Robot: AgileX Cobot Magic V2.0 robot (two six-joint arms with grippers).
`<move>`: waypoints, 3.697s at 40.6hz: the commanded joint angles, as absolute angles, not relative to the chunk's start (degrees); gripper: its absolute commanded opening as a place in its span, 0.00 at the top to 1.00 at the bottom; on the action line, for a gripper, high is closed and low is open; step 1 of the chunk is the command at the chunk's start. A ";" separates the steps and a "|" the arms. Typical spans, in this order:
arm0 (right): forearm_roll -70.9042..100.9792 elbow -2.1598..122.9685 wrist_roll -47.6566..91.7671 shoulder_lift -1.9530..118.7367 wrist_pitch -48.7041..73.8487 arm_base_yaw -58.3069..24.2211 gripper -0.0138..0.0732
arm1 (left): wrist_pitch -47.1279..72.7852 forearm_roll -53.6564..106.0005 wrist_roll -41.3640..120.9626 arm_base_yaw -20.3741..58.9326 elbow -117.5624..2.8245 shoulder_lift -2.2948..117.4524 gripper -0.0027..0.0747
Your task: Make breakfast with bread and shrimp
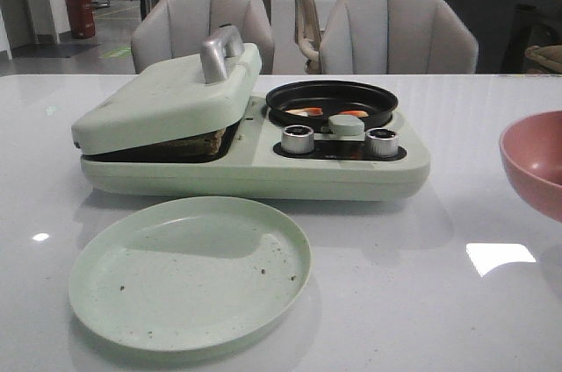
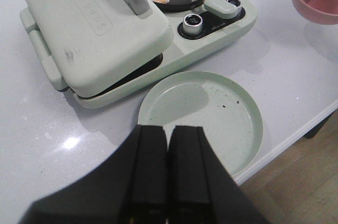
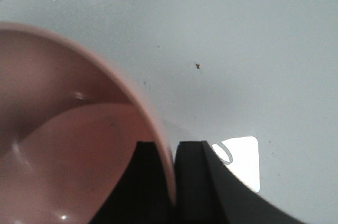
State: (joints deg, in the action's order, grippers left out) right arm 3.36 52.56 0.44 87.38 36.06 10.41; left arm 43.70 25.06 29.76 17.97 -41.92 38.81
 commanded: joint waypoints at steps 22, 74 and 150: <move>3.32 60.59 1.22 85.94 33.28 9.78 0.32 | 39.46 26.48 29.77 18.45 -43.44 38.76 0.84; 0.82 36.78 0.97 40.06 42.83 -2.27 0.64 | 39.22 13.42 11.42 18.12 -42.45 38.76 0.84; 0.88 36.78 0.97 40.06 42.59 -2.27 0.80 | 3.42 0.00 4.44 1.18 0.21 -1.60 0.84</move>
